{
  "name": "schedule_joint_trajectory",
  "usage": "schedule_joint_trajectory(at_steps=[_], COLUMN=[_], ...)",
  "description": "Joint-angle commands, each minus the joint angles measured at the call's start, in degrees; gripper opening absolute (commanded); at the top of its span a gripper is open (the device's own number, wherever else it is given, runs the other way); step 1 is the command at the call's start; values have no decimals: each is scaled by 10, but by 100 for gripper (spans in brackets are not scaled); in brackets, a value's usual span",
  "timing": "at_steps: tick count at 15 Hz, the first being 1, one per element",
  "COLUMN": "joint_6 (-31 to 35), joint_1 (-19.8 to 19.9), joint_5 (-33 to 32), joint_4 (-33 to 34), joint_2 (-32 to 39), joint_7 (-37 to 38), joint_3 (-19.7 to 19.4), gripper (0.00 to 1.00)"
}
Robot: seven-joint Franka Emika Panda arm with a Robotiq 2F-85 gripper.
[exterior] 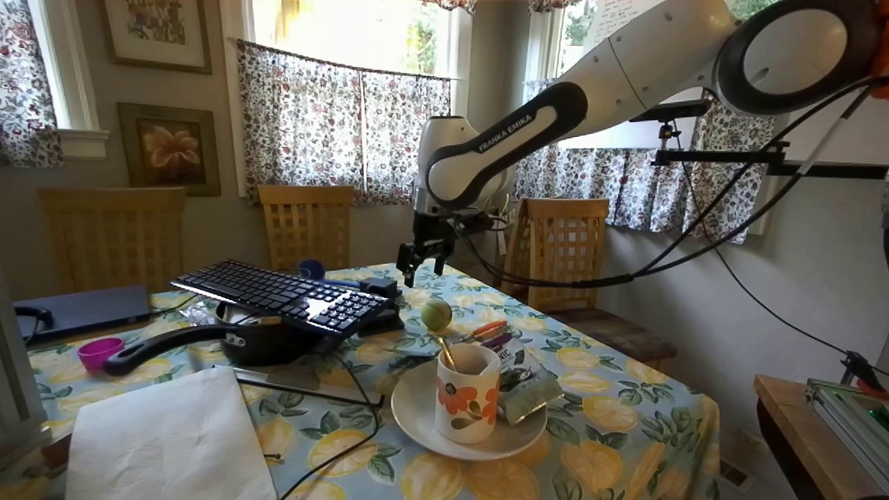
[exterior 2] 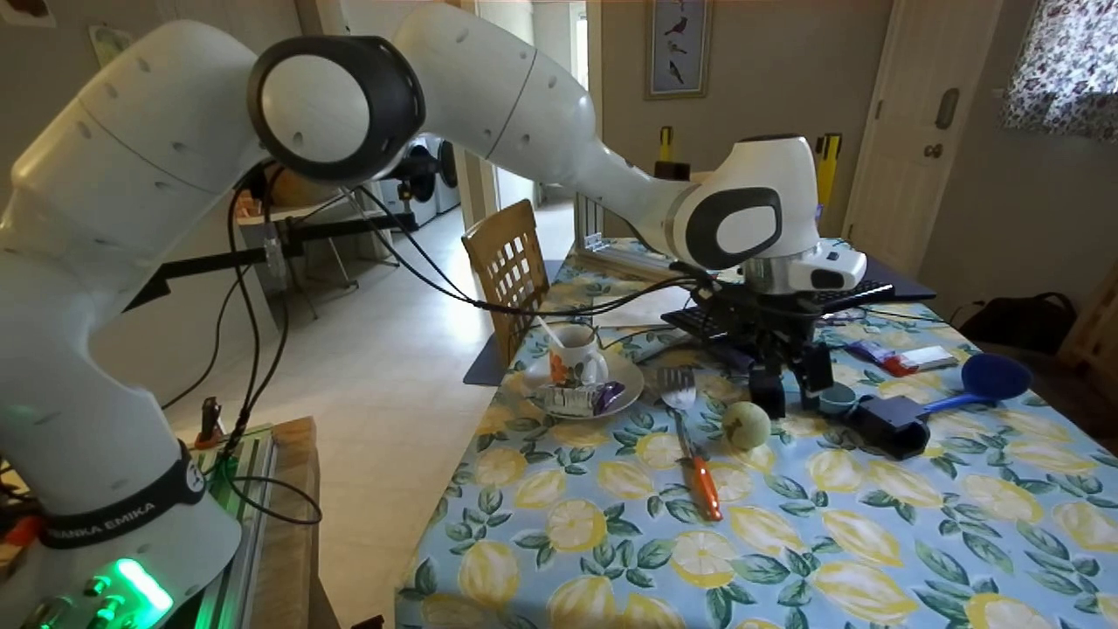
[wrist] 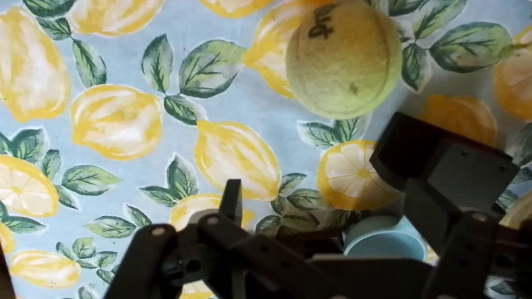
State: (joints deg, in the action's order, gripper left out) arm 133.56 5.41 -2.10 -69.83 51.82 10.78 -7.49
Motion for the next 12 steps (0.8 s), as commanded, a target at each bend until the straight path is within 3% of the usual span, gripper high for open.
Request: schedule_joint_trajectory(at_steps=[1,4,12], joint_6=[-1,1,-25], joint_1=[5,14,2], joint_5=[9,26,86], joint_4=[14,35,83], joint_2=[8,17,42], joint_7=[-6,-16,66], joint_3=[6,26,45], gripper=[100,100,100])
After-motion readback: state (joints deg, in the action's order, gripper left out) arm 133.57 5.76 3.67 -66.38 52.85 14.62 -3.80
